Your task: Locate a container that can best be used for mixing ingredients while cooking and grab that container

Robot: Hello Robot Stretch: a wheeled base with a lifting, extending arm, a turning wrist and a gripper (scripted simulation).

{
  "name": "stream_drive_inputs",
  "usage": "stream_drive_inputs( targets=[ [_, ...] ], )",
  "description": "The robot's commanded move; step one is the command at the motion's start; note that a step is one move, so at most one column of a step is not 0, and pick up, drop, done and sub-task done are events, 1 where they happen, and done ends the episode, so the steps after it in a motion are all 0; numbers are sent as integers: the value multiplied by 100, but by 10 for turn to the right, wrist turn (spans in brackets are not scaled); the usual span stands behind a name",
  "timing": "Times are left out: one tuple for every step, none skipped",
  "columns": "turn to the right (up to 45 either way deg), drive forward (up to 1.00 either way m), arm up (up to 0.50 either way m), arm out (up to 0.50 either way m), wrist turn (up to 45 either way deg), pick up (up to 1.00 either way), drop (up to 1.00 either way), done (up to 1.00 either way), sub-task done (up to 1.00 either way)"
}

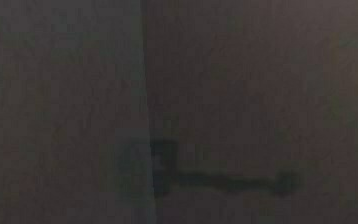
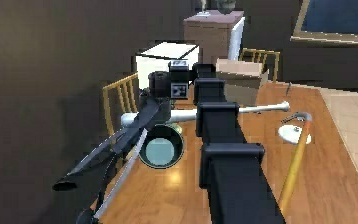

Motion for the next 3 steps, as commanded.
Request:
stream_drive_inputs(
  targets=[
    [0, 0, 0, 0, 450, 0, 0, 0, 0],
    [0, 0, 0, 0, 450, 0, 0, 0, 0],
    [0, 0, 0, 0, 330, 0, 0, 0, 0]
  ],
)
